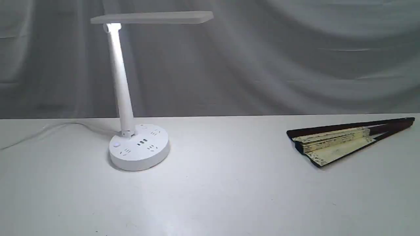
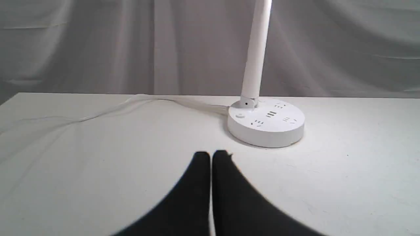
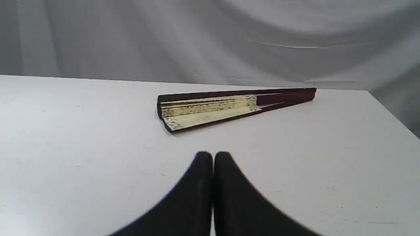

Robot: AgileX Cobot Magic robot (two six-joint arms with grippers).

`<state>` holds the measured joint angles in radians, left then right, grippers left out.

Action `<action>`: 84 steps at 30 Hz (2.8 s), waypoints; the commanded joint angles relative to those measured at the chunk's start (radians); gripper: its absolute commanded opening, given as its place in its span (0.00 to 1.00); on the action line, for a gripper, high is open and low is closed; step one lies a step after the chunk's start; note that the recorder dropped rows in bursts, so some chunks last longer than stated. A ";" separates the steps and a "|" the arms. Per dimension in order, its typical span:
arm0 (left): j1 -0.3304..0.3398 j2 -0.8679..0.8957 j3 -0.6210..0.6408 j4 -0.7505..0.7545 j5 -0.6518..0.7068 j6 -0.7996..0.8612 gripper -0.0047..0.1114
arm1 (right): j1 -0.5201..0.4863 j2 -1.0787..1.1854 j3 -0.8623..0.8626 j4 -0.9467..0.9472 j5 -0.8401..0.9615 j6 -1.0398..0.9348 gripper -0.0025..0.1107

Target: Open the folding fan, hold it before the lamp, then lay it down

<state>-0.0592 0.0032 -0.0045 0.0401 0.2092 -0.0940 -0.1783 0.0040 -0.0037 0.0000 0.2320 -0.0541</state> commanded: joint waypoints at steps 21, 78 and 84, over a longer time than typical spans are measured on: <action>0.001 -0.003 -0.095 -0.059 -0.072 -0.088 0.04 | 0.006 -0.004 -0.023 0.015 -0.161 0.010 0.02; 0.001 0.575 -0.655 -0.128 0.340 0.009 0.20 | 0.006 0.557 -0.595 0.124 0.258 0.062 0.23; 0.001 0.754 -0.655 -0.135 0.344 0.049 0.28 | 0.006 0.720 -0.658 0.124 0.258 0.062 0.38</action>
<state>-0.0592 0.7186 -0.6546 -0.0858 0.5558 -0.0604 -0.1783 0.6899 -0.6455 0.1216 0.4923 0.0000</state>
